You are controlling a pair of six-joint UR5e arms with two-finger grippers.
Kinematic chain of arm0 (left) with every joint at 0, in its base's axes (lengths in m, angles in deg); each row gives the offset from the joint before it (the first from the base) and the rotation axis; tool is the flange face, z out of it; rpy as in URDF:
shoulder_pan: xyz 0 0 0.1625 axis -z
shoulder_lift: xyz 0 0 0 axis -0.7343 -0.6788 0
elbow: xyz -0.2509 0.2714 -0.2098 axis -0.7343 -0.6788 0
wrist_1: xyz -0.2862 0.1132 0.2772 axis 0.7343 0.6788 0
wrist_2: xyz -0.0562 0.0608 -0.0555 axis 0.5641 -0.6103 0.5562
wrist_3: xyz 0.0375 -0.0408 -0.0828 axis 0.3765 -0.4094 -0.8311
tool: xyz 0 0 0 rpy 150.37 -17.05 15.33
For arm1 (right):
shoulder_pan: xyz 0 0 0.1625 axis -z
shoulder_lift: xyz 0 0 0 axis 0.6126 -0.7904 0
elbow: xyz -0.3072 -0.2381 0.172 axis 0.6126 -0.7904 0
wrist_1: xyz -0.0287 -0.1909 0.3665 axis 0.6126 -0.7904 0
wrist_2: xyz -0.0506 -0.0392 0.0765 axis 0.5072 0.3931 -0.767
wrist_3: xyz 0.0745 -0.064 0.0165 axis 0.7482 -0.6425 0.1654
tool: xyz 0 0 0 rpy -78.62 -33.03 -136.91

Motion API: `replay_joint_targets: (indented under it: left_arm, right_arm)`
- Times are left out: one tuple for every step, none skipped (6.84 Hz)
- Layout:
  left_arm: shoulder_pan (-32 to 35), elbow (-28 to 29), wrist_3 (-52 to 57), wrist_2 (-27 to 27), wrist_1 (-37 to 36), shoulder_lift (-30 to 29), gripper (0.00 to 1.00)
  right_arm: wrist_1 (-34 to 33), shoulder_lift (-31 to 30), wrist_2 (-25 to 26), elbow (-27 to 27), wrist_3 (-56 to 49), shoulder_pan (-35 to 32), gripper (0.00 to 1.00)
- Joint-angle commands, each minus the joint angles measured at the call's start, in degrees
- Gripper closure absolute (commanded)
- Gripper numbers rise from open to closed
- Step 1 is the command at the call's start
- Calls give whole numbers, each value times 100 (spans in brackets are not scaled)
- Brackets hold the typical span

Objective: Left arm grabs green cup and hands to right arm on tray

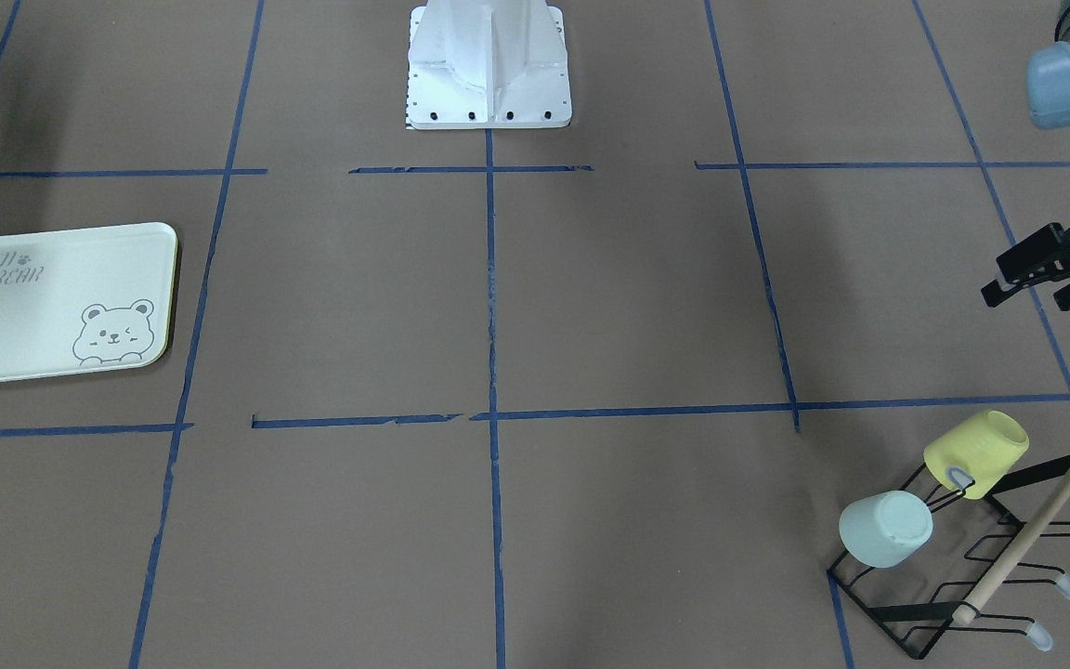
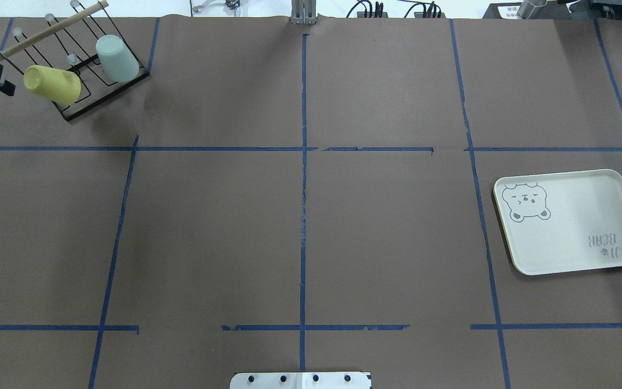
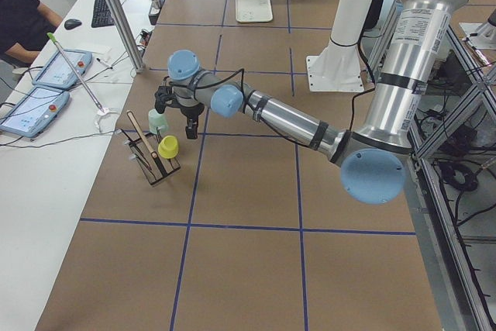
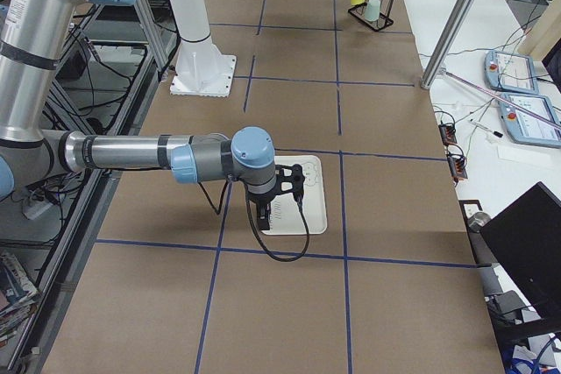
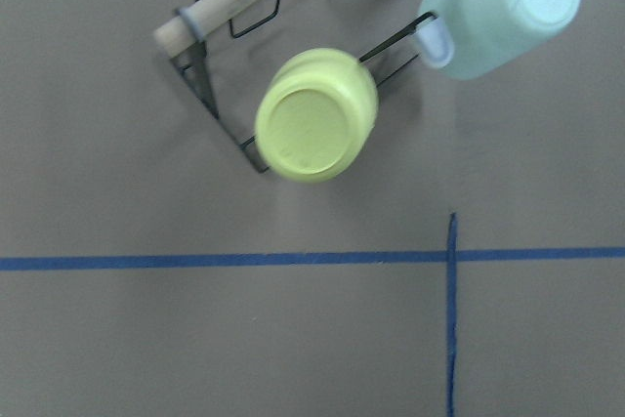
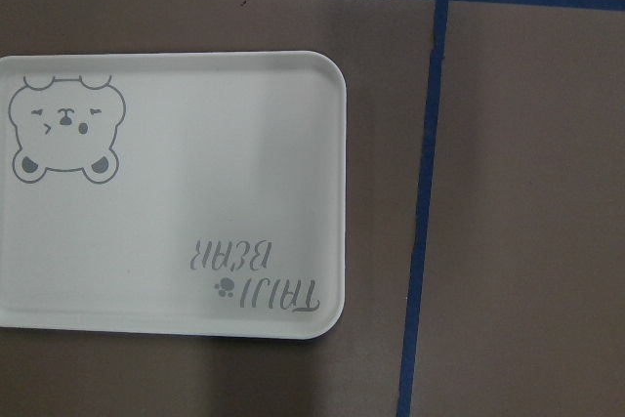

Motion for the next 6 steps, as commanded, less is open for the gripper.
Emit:
replay_joint_targets:
  left_arm:
    - [-585, 648, -1071, -1046, 1, -1048, 0]
    - [-798, 1052, -1093, -1550, 27, -1270, 0]
    - [-887, 2169, -1189, -1677, 10, -2169, 0]
    - [-888, 2755, -1138, -1921, 132, -2439, 0]
    - [-897, 2943, -1068, -1941, 168, -2607, 0]
    - [-897, 3102, -1067, -1933, 186, -2704, 0]
  right_arm:
    - [57, 24, 9, 3, -21, 4, 0]
    - [214, -2, 0, 3, -21, 22, 0]
    - [224, -2, 0, -6, -21, 57, 0]
    - [241, -2, 0, 3, -21, 66, 0]
    - [242, -2, 0, -6, -12, 101, 0]
    - [242, 15, 8, -15, -12, 136, 0]
